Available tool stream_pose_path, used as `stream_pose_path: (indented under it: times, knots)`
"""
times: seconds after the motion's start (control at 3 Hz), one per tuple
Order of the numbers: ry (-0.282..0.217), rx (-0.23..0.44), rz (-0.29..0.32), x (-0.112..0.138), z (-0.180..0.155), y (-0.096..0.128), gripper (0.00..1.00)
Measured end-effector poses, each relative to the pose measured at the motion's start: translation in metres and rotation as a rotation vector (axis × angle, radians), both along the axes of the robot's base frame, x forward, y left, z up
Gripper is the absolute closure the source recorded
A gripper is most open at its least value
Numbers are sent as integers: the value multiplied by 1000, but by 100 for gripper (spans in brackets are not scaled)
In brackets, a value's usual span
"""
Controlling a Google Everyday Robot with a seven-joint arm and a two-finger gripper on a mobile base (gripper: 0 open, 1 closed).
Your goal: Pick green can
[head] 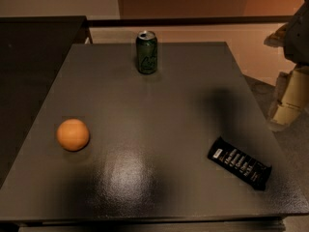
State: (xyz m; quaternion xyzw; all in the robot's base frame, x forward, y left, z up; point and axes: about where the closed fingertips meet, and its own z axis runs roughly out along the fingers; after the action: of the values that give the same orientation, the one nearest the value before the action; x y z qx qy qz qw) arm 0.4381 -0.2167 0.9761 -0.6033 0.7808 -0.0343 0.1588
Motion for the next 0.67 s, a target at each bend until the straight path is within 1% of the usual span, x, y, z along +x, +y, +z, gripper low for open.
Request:
stream_pose_path:
  times: [0.67]
  knots:
    - [0,0,0,0,0,0,0]
